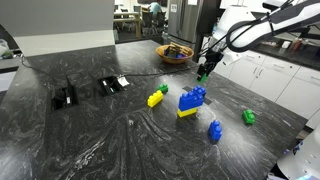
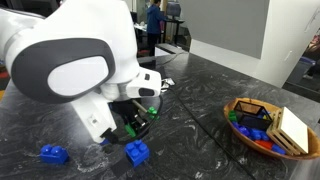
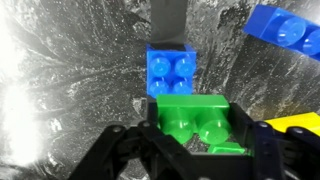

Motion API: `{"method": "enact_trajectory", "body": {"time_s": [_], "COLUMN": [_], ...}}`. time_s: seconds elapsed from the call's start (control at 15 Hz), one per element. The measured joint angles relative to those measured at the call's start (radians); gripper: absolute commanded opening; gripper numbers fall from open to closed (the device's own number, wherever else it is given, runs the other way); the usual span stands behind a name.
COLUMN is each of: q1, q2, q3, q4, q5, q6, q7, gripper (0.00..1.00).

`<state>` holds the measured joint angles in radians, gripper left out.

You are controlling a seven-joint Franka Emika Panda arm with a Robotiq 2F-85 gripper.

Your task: Remove the green block from the blue one and put it on the table, move the building block tower slightly to the right, and then move the blue block backwards

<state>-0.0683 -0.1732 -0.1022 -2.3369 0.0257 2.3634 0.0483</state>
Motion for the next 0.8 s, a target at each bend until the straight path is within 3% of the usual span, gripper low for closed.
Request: {"method": "enact_trajectory", "body": {"time_s": [0.27,0.8], "q1": [-0.058,-0.173], "q2": [-0.022,-0.045], "q3": [-0.024,-0.031], "q4": [-0.041,-0.141], "q5": [-0.016,-0.161], "q6": [0.002,0.003], "q7": [0.122,0.535], "gripper": [0.45,0.45]}}
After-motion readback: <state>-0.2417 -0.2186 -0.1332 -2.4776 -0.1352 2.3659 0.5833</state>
